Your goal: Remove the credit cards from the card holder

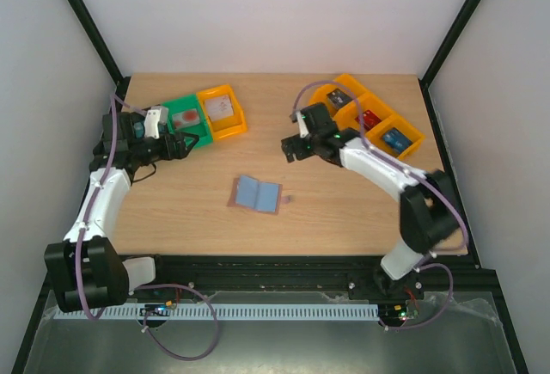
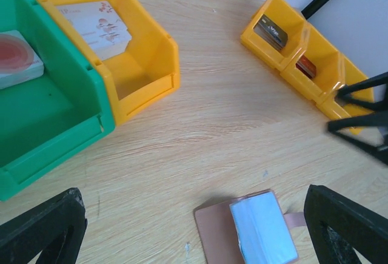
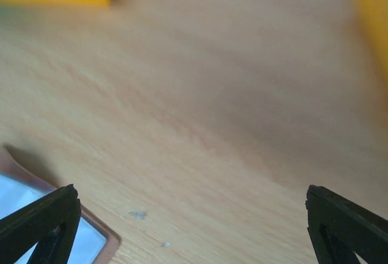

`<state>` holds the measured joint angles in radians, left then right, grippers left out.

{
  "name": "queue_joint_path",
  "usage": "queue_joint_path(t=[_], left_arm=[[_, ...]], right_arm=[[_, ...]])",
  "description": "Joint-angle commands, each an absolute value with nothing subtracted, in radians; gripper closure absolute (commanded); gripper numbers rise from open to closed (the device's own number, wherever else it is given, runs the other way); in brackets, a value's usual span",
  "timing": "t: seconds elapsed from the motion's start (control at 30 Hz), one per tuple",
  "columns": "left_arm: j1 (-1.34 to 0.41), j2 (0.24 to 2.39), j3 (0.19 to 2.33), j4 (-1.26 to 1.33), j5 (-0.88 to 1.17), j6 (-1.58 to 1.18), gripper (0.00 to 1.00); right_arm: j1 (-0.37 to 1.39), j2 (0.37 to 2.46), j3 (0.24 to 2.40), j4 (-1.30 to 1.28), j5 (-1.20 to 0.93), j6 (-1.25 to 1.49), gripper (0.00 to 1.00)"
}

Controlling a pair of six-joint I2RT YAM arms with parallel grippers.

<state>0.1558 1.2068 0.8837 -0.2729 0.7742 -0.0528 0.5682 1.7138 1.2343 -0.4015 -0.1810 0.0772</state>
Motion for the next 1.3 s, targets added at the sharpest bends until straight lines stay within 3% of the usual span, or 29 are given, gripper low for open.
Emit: queue_joint_path(t=[0.0,0.2,0.5,0.67,0.9,1.27], left_arm=[[0.163,1.2,0.864,-0.247,0.749,-0.054,0.01],[0.163,1.184,0.849,-0.24,0.74,-0.056,0.01],[0.166,1.147,0.843,-0.21,0.613,-0.109,0.01],[0.076,1.144,0.88,-0.134,0.302,-0.155,0.01],[0.053,1.198,0.655,0.275,-0.021,-0.076,0.01],[0.02,1.272,0.261,1.004,-0.008,-0.097,0.01]], right_arm=[[0.551,1.451,1.107,-0.171,0.024,0.084,0.01],[0.545,1.169,0.86,0.091,0.091,0.139,0.01],[0.461,0.998,0.659,0.241,0.247,0.204,0.01],[0.275,0.968,0.571,0.351,0.215,0.295,0.01],[0.085,0.986,0.446,0.503,0.175,0.321,0.01],[-0.046,1.079,0.229,0.862,0.1,0.271,0.01]])
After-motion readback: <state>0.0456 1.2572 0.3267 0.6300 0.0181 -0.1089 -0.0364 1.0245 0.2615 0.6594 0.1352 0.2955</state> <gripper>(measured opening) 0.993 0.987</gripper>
